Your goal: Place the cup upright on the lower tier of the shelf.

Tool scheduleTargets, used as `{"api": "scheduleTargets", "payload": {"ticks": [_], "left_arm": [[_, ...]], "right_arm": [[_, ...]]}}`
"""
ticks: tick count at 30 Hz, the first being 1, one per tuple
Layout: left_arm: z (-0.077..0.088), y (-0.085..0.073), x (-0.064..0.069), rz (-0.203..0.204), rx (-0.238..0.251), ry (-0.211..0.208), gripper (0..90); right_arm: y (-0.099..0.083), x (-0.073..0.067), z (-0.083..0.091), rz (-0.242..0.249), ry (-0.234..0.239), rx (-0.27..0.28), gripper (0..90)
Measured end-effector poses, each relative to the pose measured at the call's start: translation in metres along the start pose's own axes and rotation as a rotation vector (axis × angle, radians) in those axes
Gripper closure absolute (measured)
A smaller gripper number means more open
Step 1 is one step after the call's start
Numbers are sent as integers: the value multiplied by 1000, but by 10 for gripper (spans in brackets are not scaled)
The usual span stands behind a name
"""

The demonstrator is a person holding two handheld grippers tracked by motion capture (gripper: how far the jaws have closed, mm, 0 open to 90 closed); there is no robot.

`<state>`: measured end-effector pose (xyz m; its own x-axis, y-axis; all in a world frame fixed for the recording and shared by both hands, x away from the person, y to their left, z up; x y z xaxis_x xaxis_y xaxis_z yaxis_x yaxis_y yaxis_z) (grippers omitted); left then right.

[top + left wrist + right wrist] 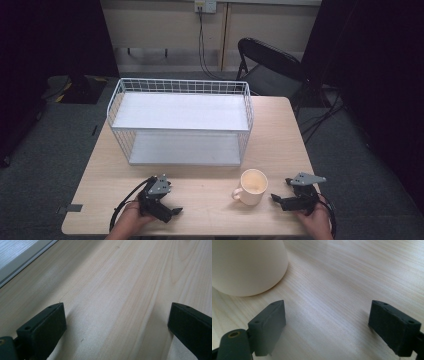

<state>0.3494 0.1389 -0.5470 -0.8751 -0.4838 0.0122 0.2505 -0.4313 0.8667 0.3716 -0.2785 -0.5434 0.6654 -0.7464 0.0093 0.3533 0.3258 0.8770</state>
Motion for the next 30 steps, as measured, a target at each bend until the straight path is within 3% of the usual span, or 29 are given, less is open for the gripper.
{"api": "scheduleTargets", "payload": {"ticks": [8,13,17,18,30], "left_arm": [[0,0,0,0,-1,-1,13],[0,0,0,0,-1,-1,12],[0,0,0,1,0,-2,11],[0,0,0,0,-1,-2,11],[0,0,0,0,0,-2,11]], "right_arm": [[0,-1,1,-8,-16,-1,133],[2,-2,1,-19,-36,-39,152],[6,-4,4,-24,-24,-62,192],[11,-6,7,-37,-5,-53,207],[36,-8,15,-7,24,-27,227]]}}
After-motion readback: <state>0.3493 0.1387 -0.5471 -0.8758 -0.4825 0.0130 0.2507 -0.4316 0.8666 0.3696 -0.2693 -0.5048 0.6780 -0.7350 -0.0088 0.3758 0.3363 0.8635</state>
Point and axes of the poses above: each handheld gripper's, and its own axes: z roughly backward along the jaws, y roughly out of its top, x roughly to its right, the point moved 6 cm from there along -z, roughly forward along the jaws, and after that the axes turned 14 degrees about x, right-handed, at the moved point
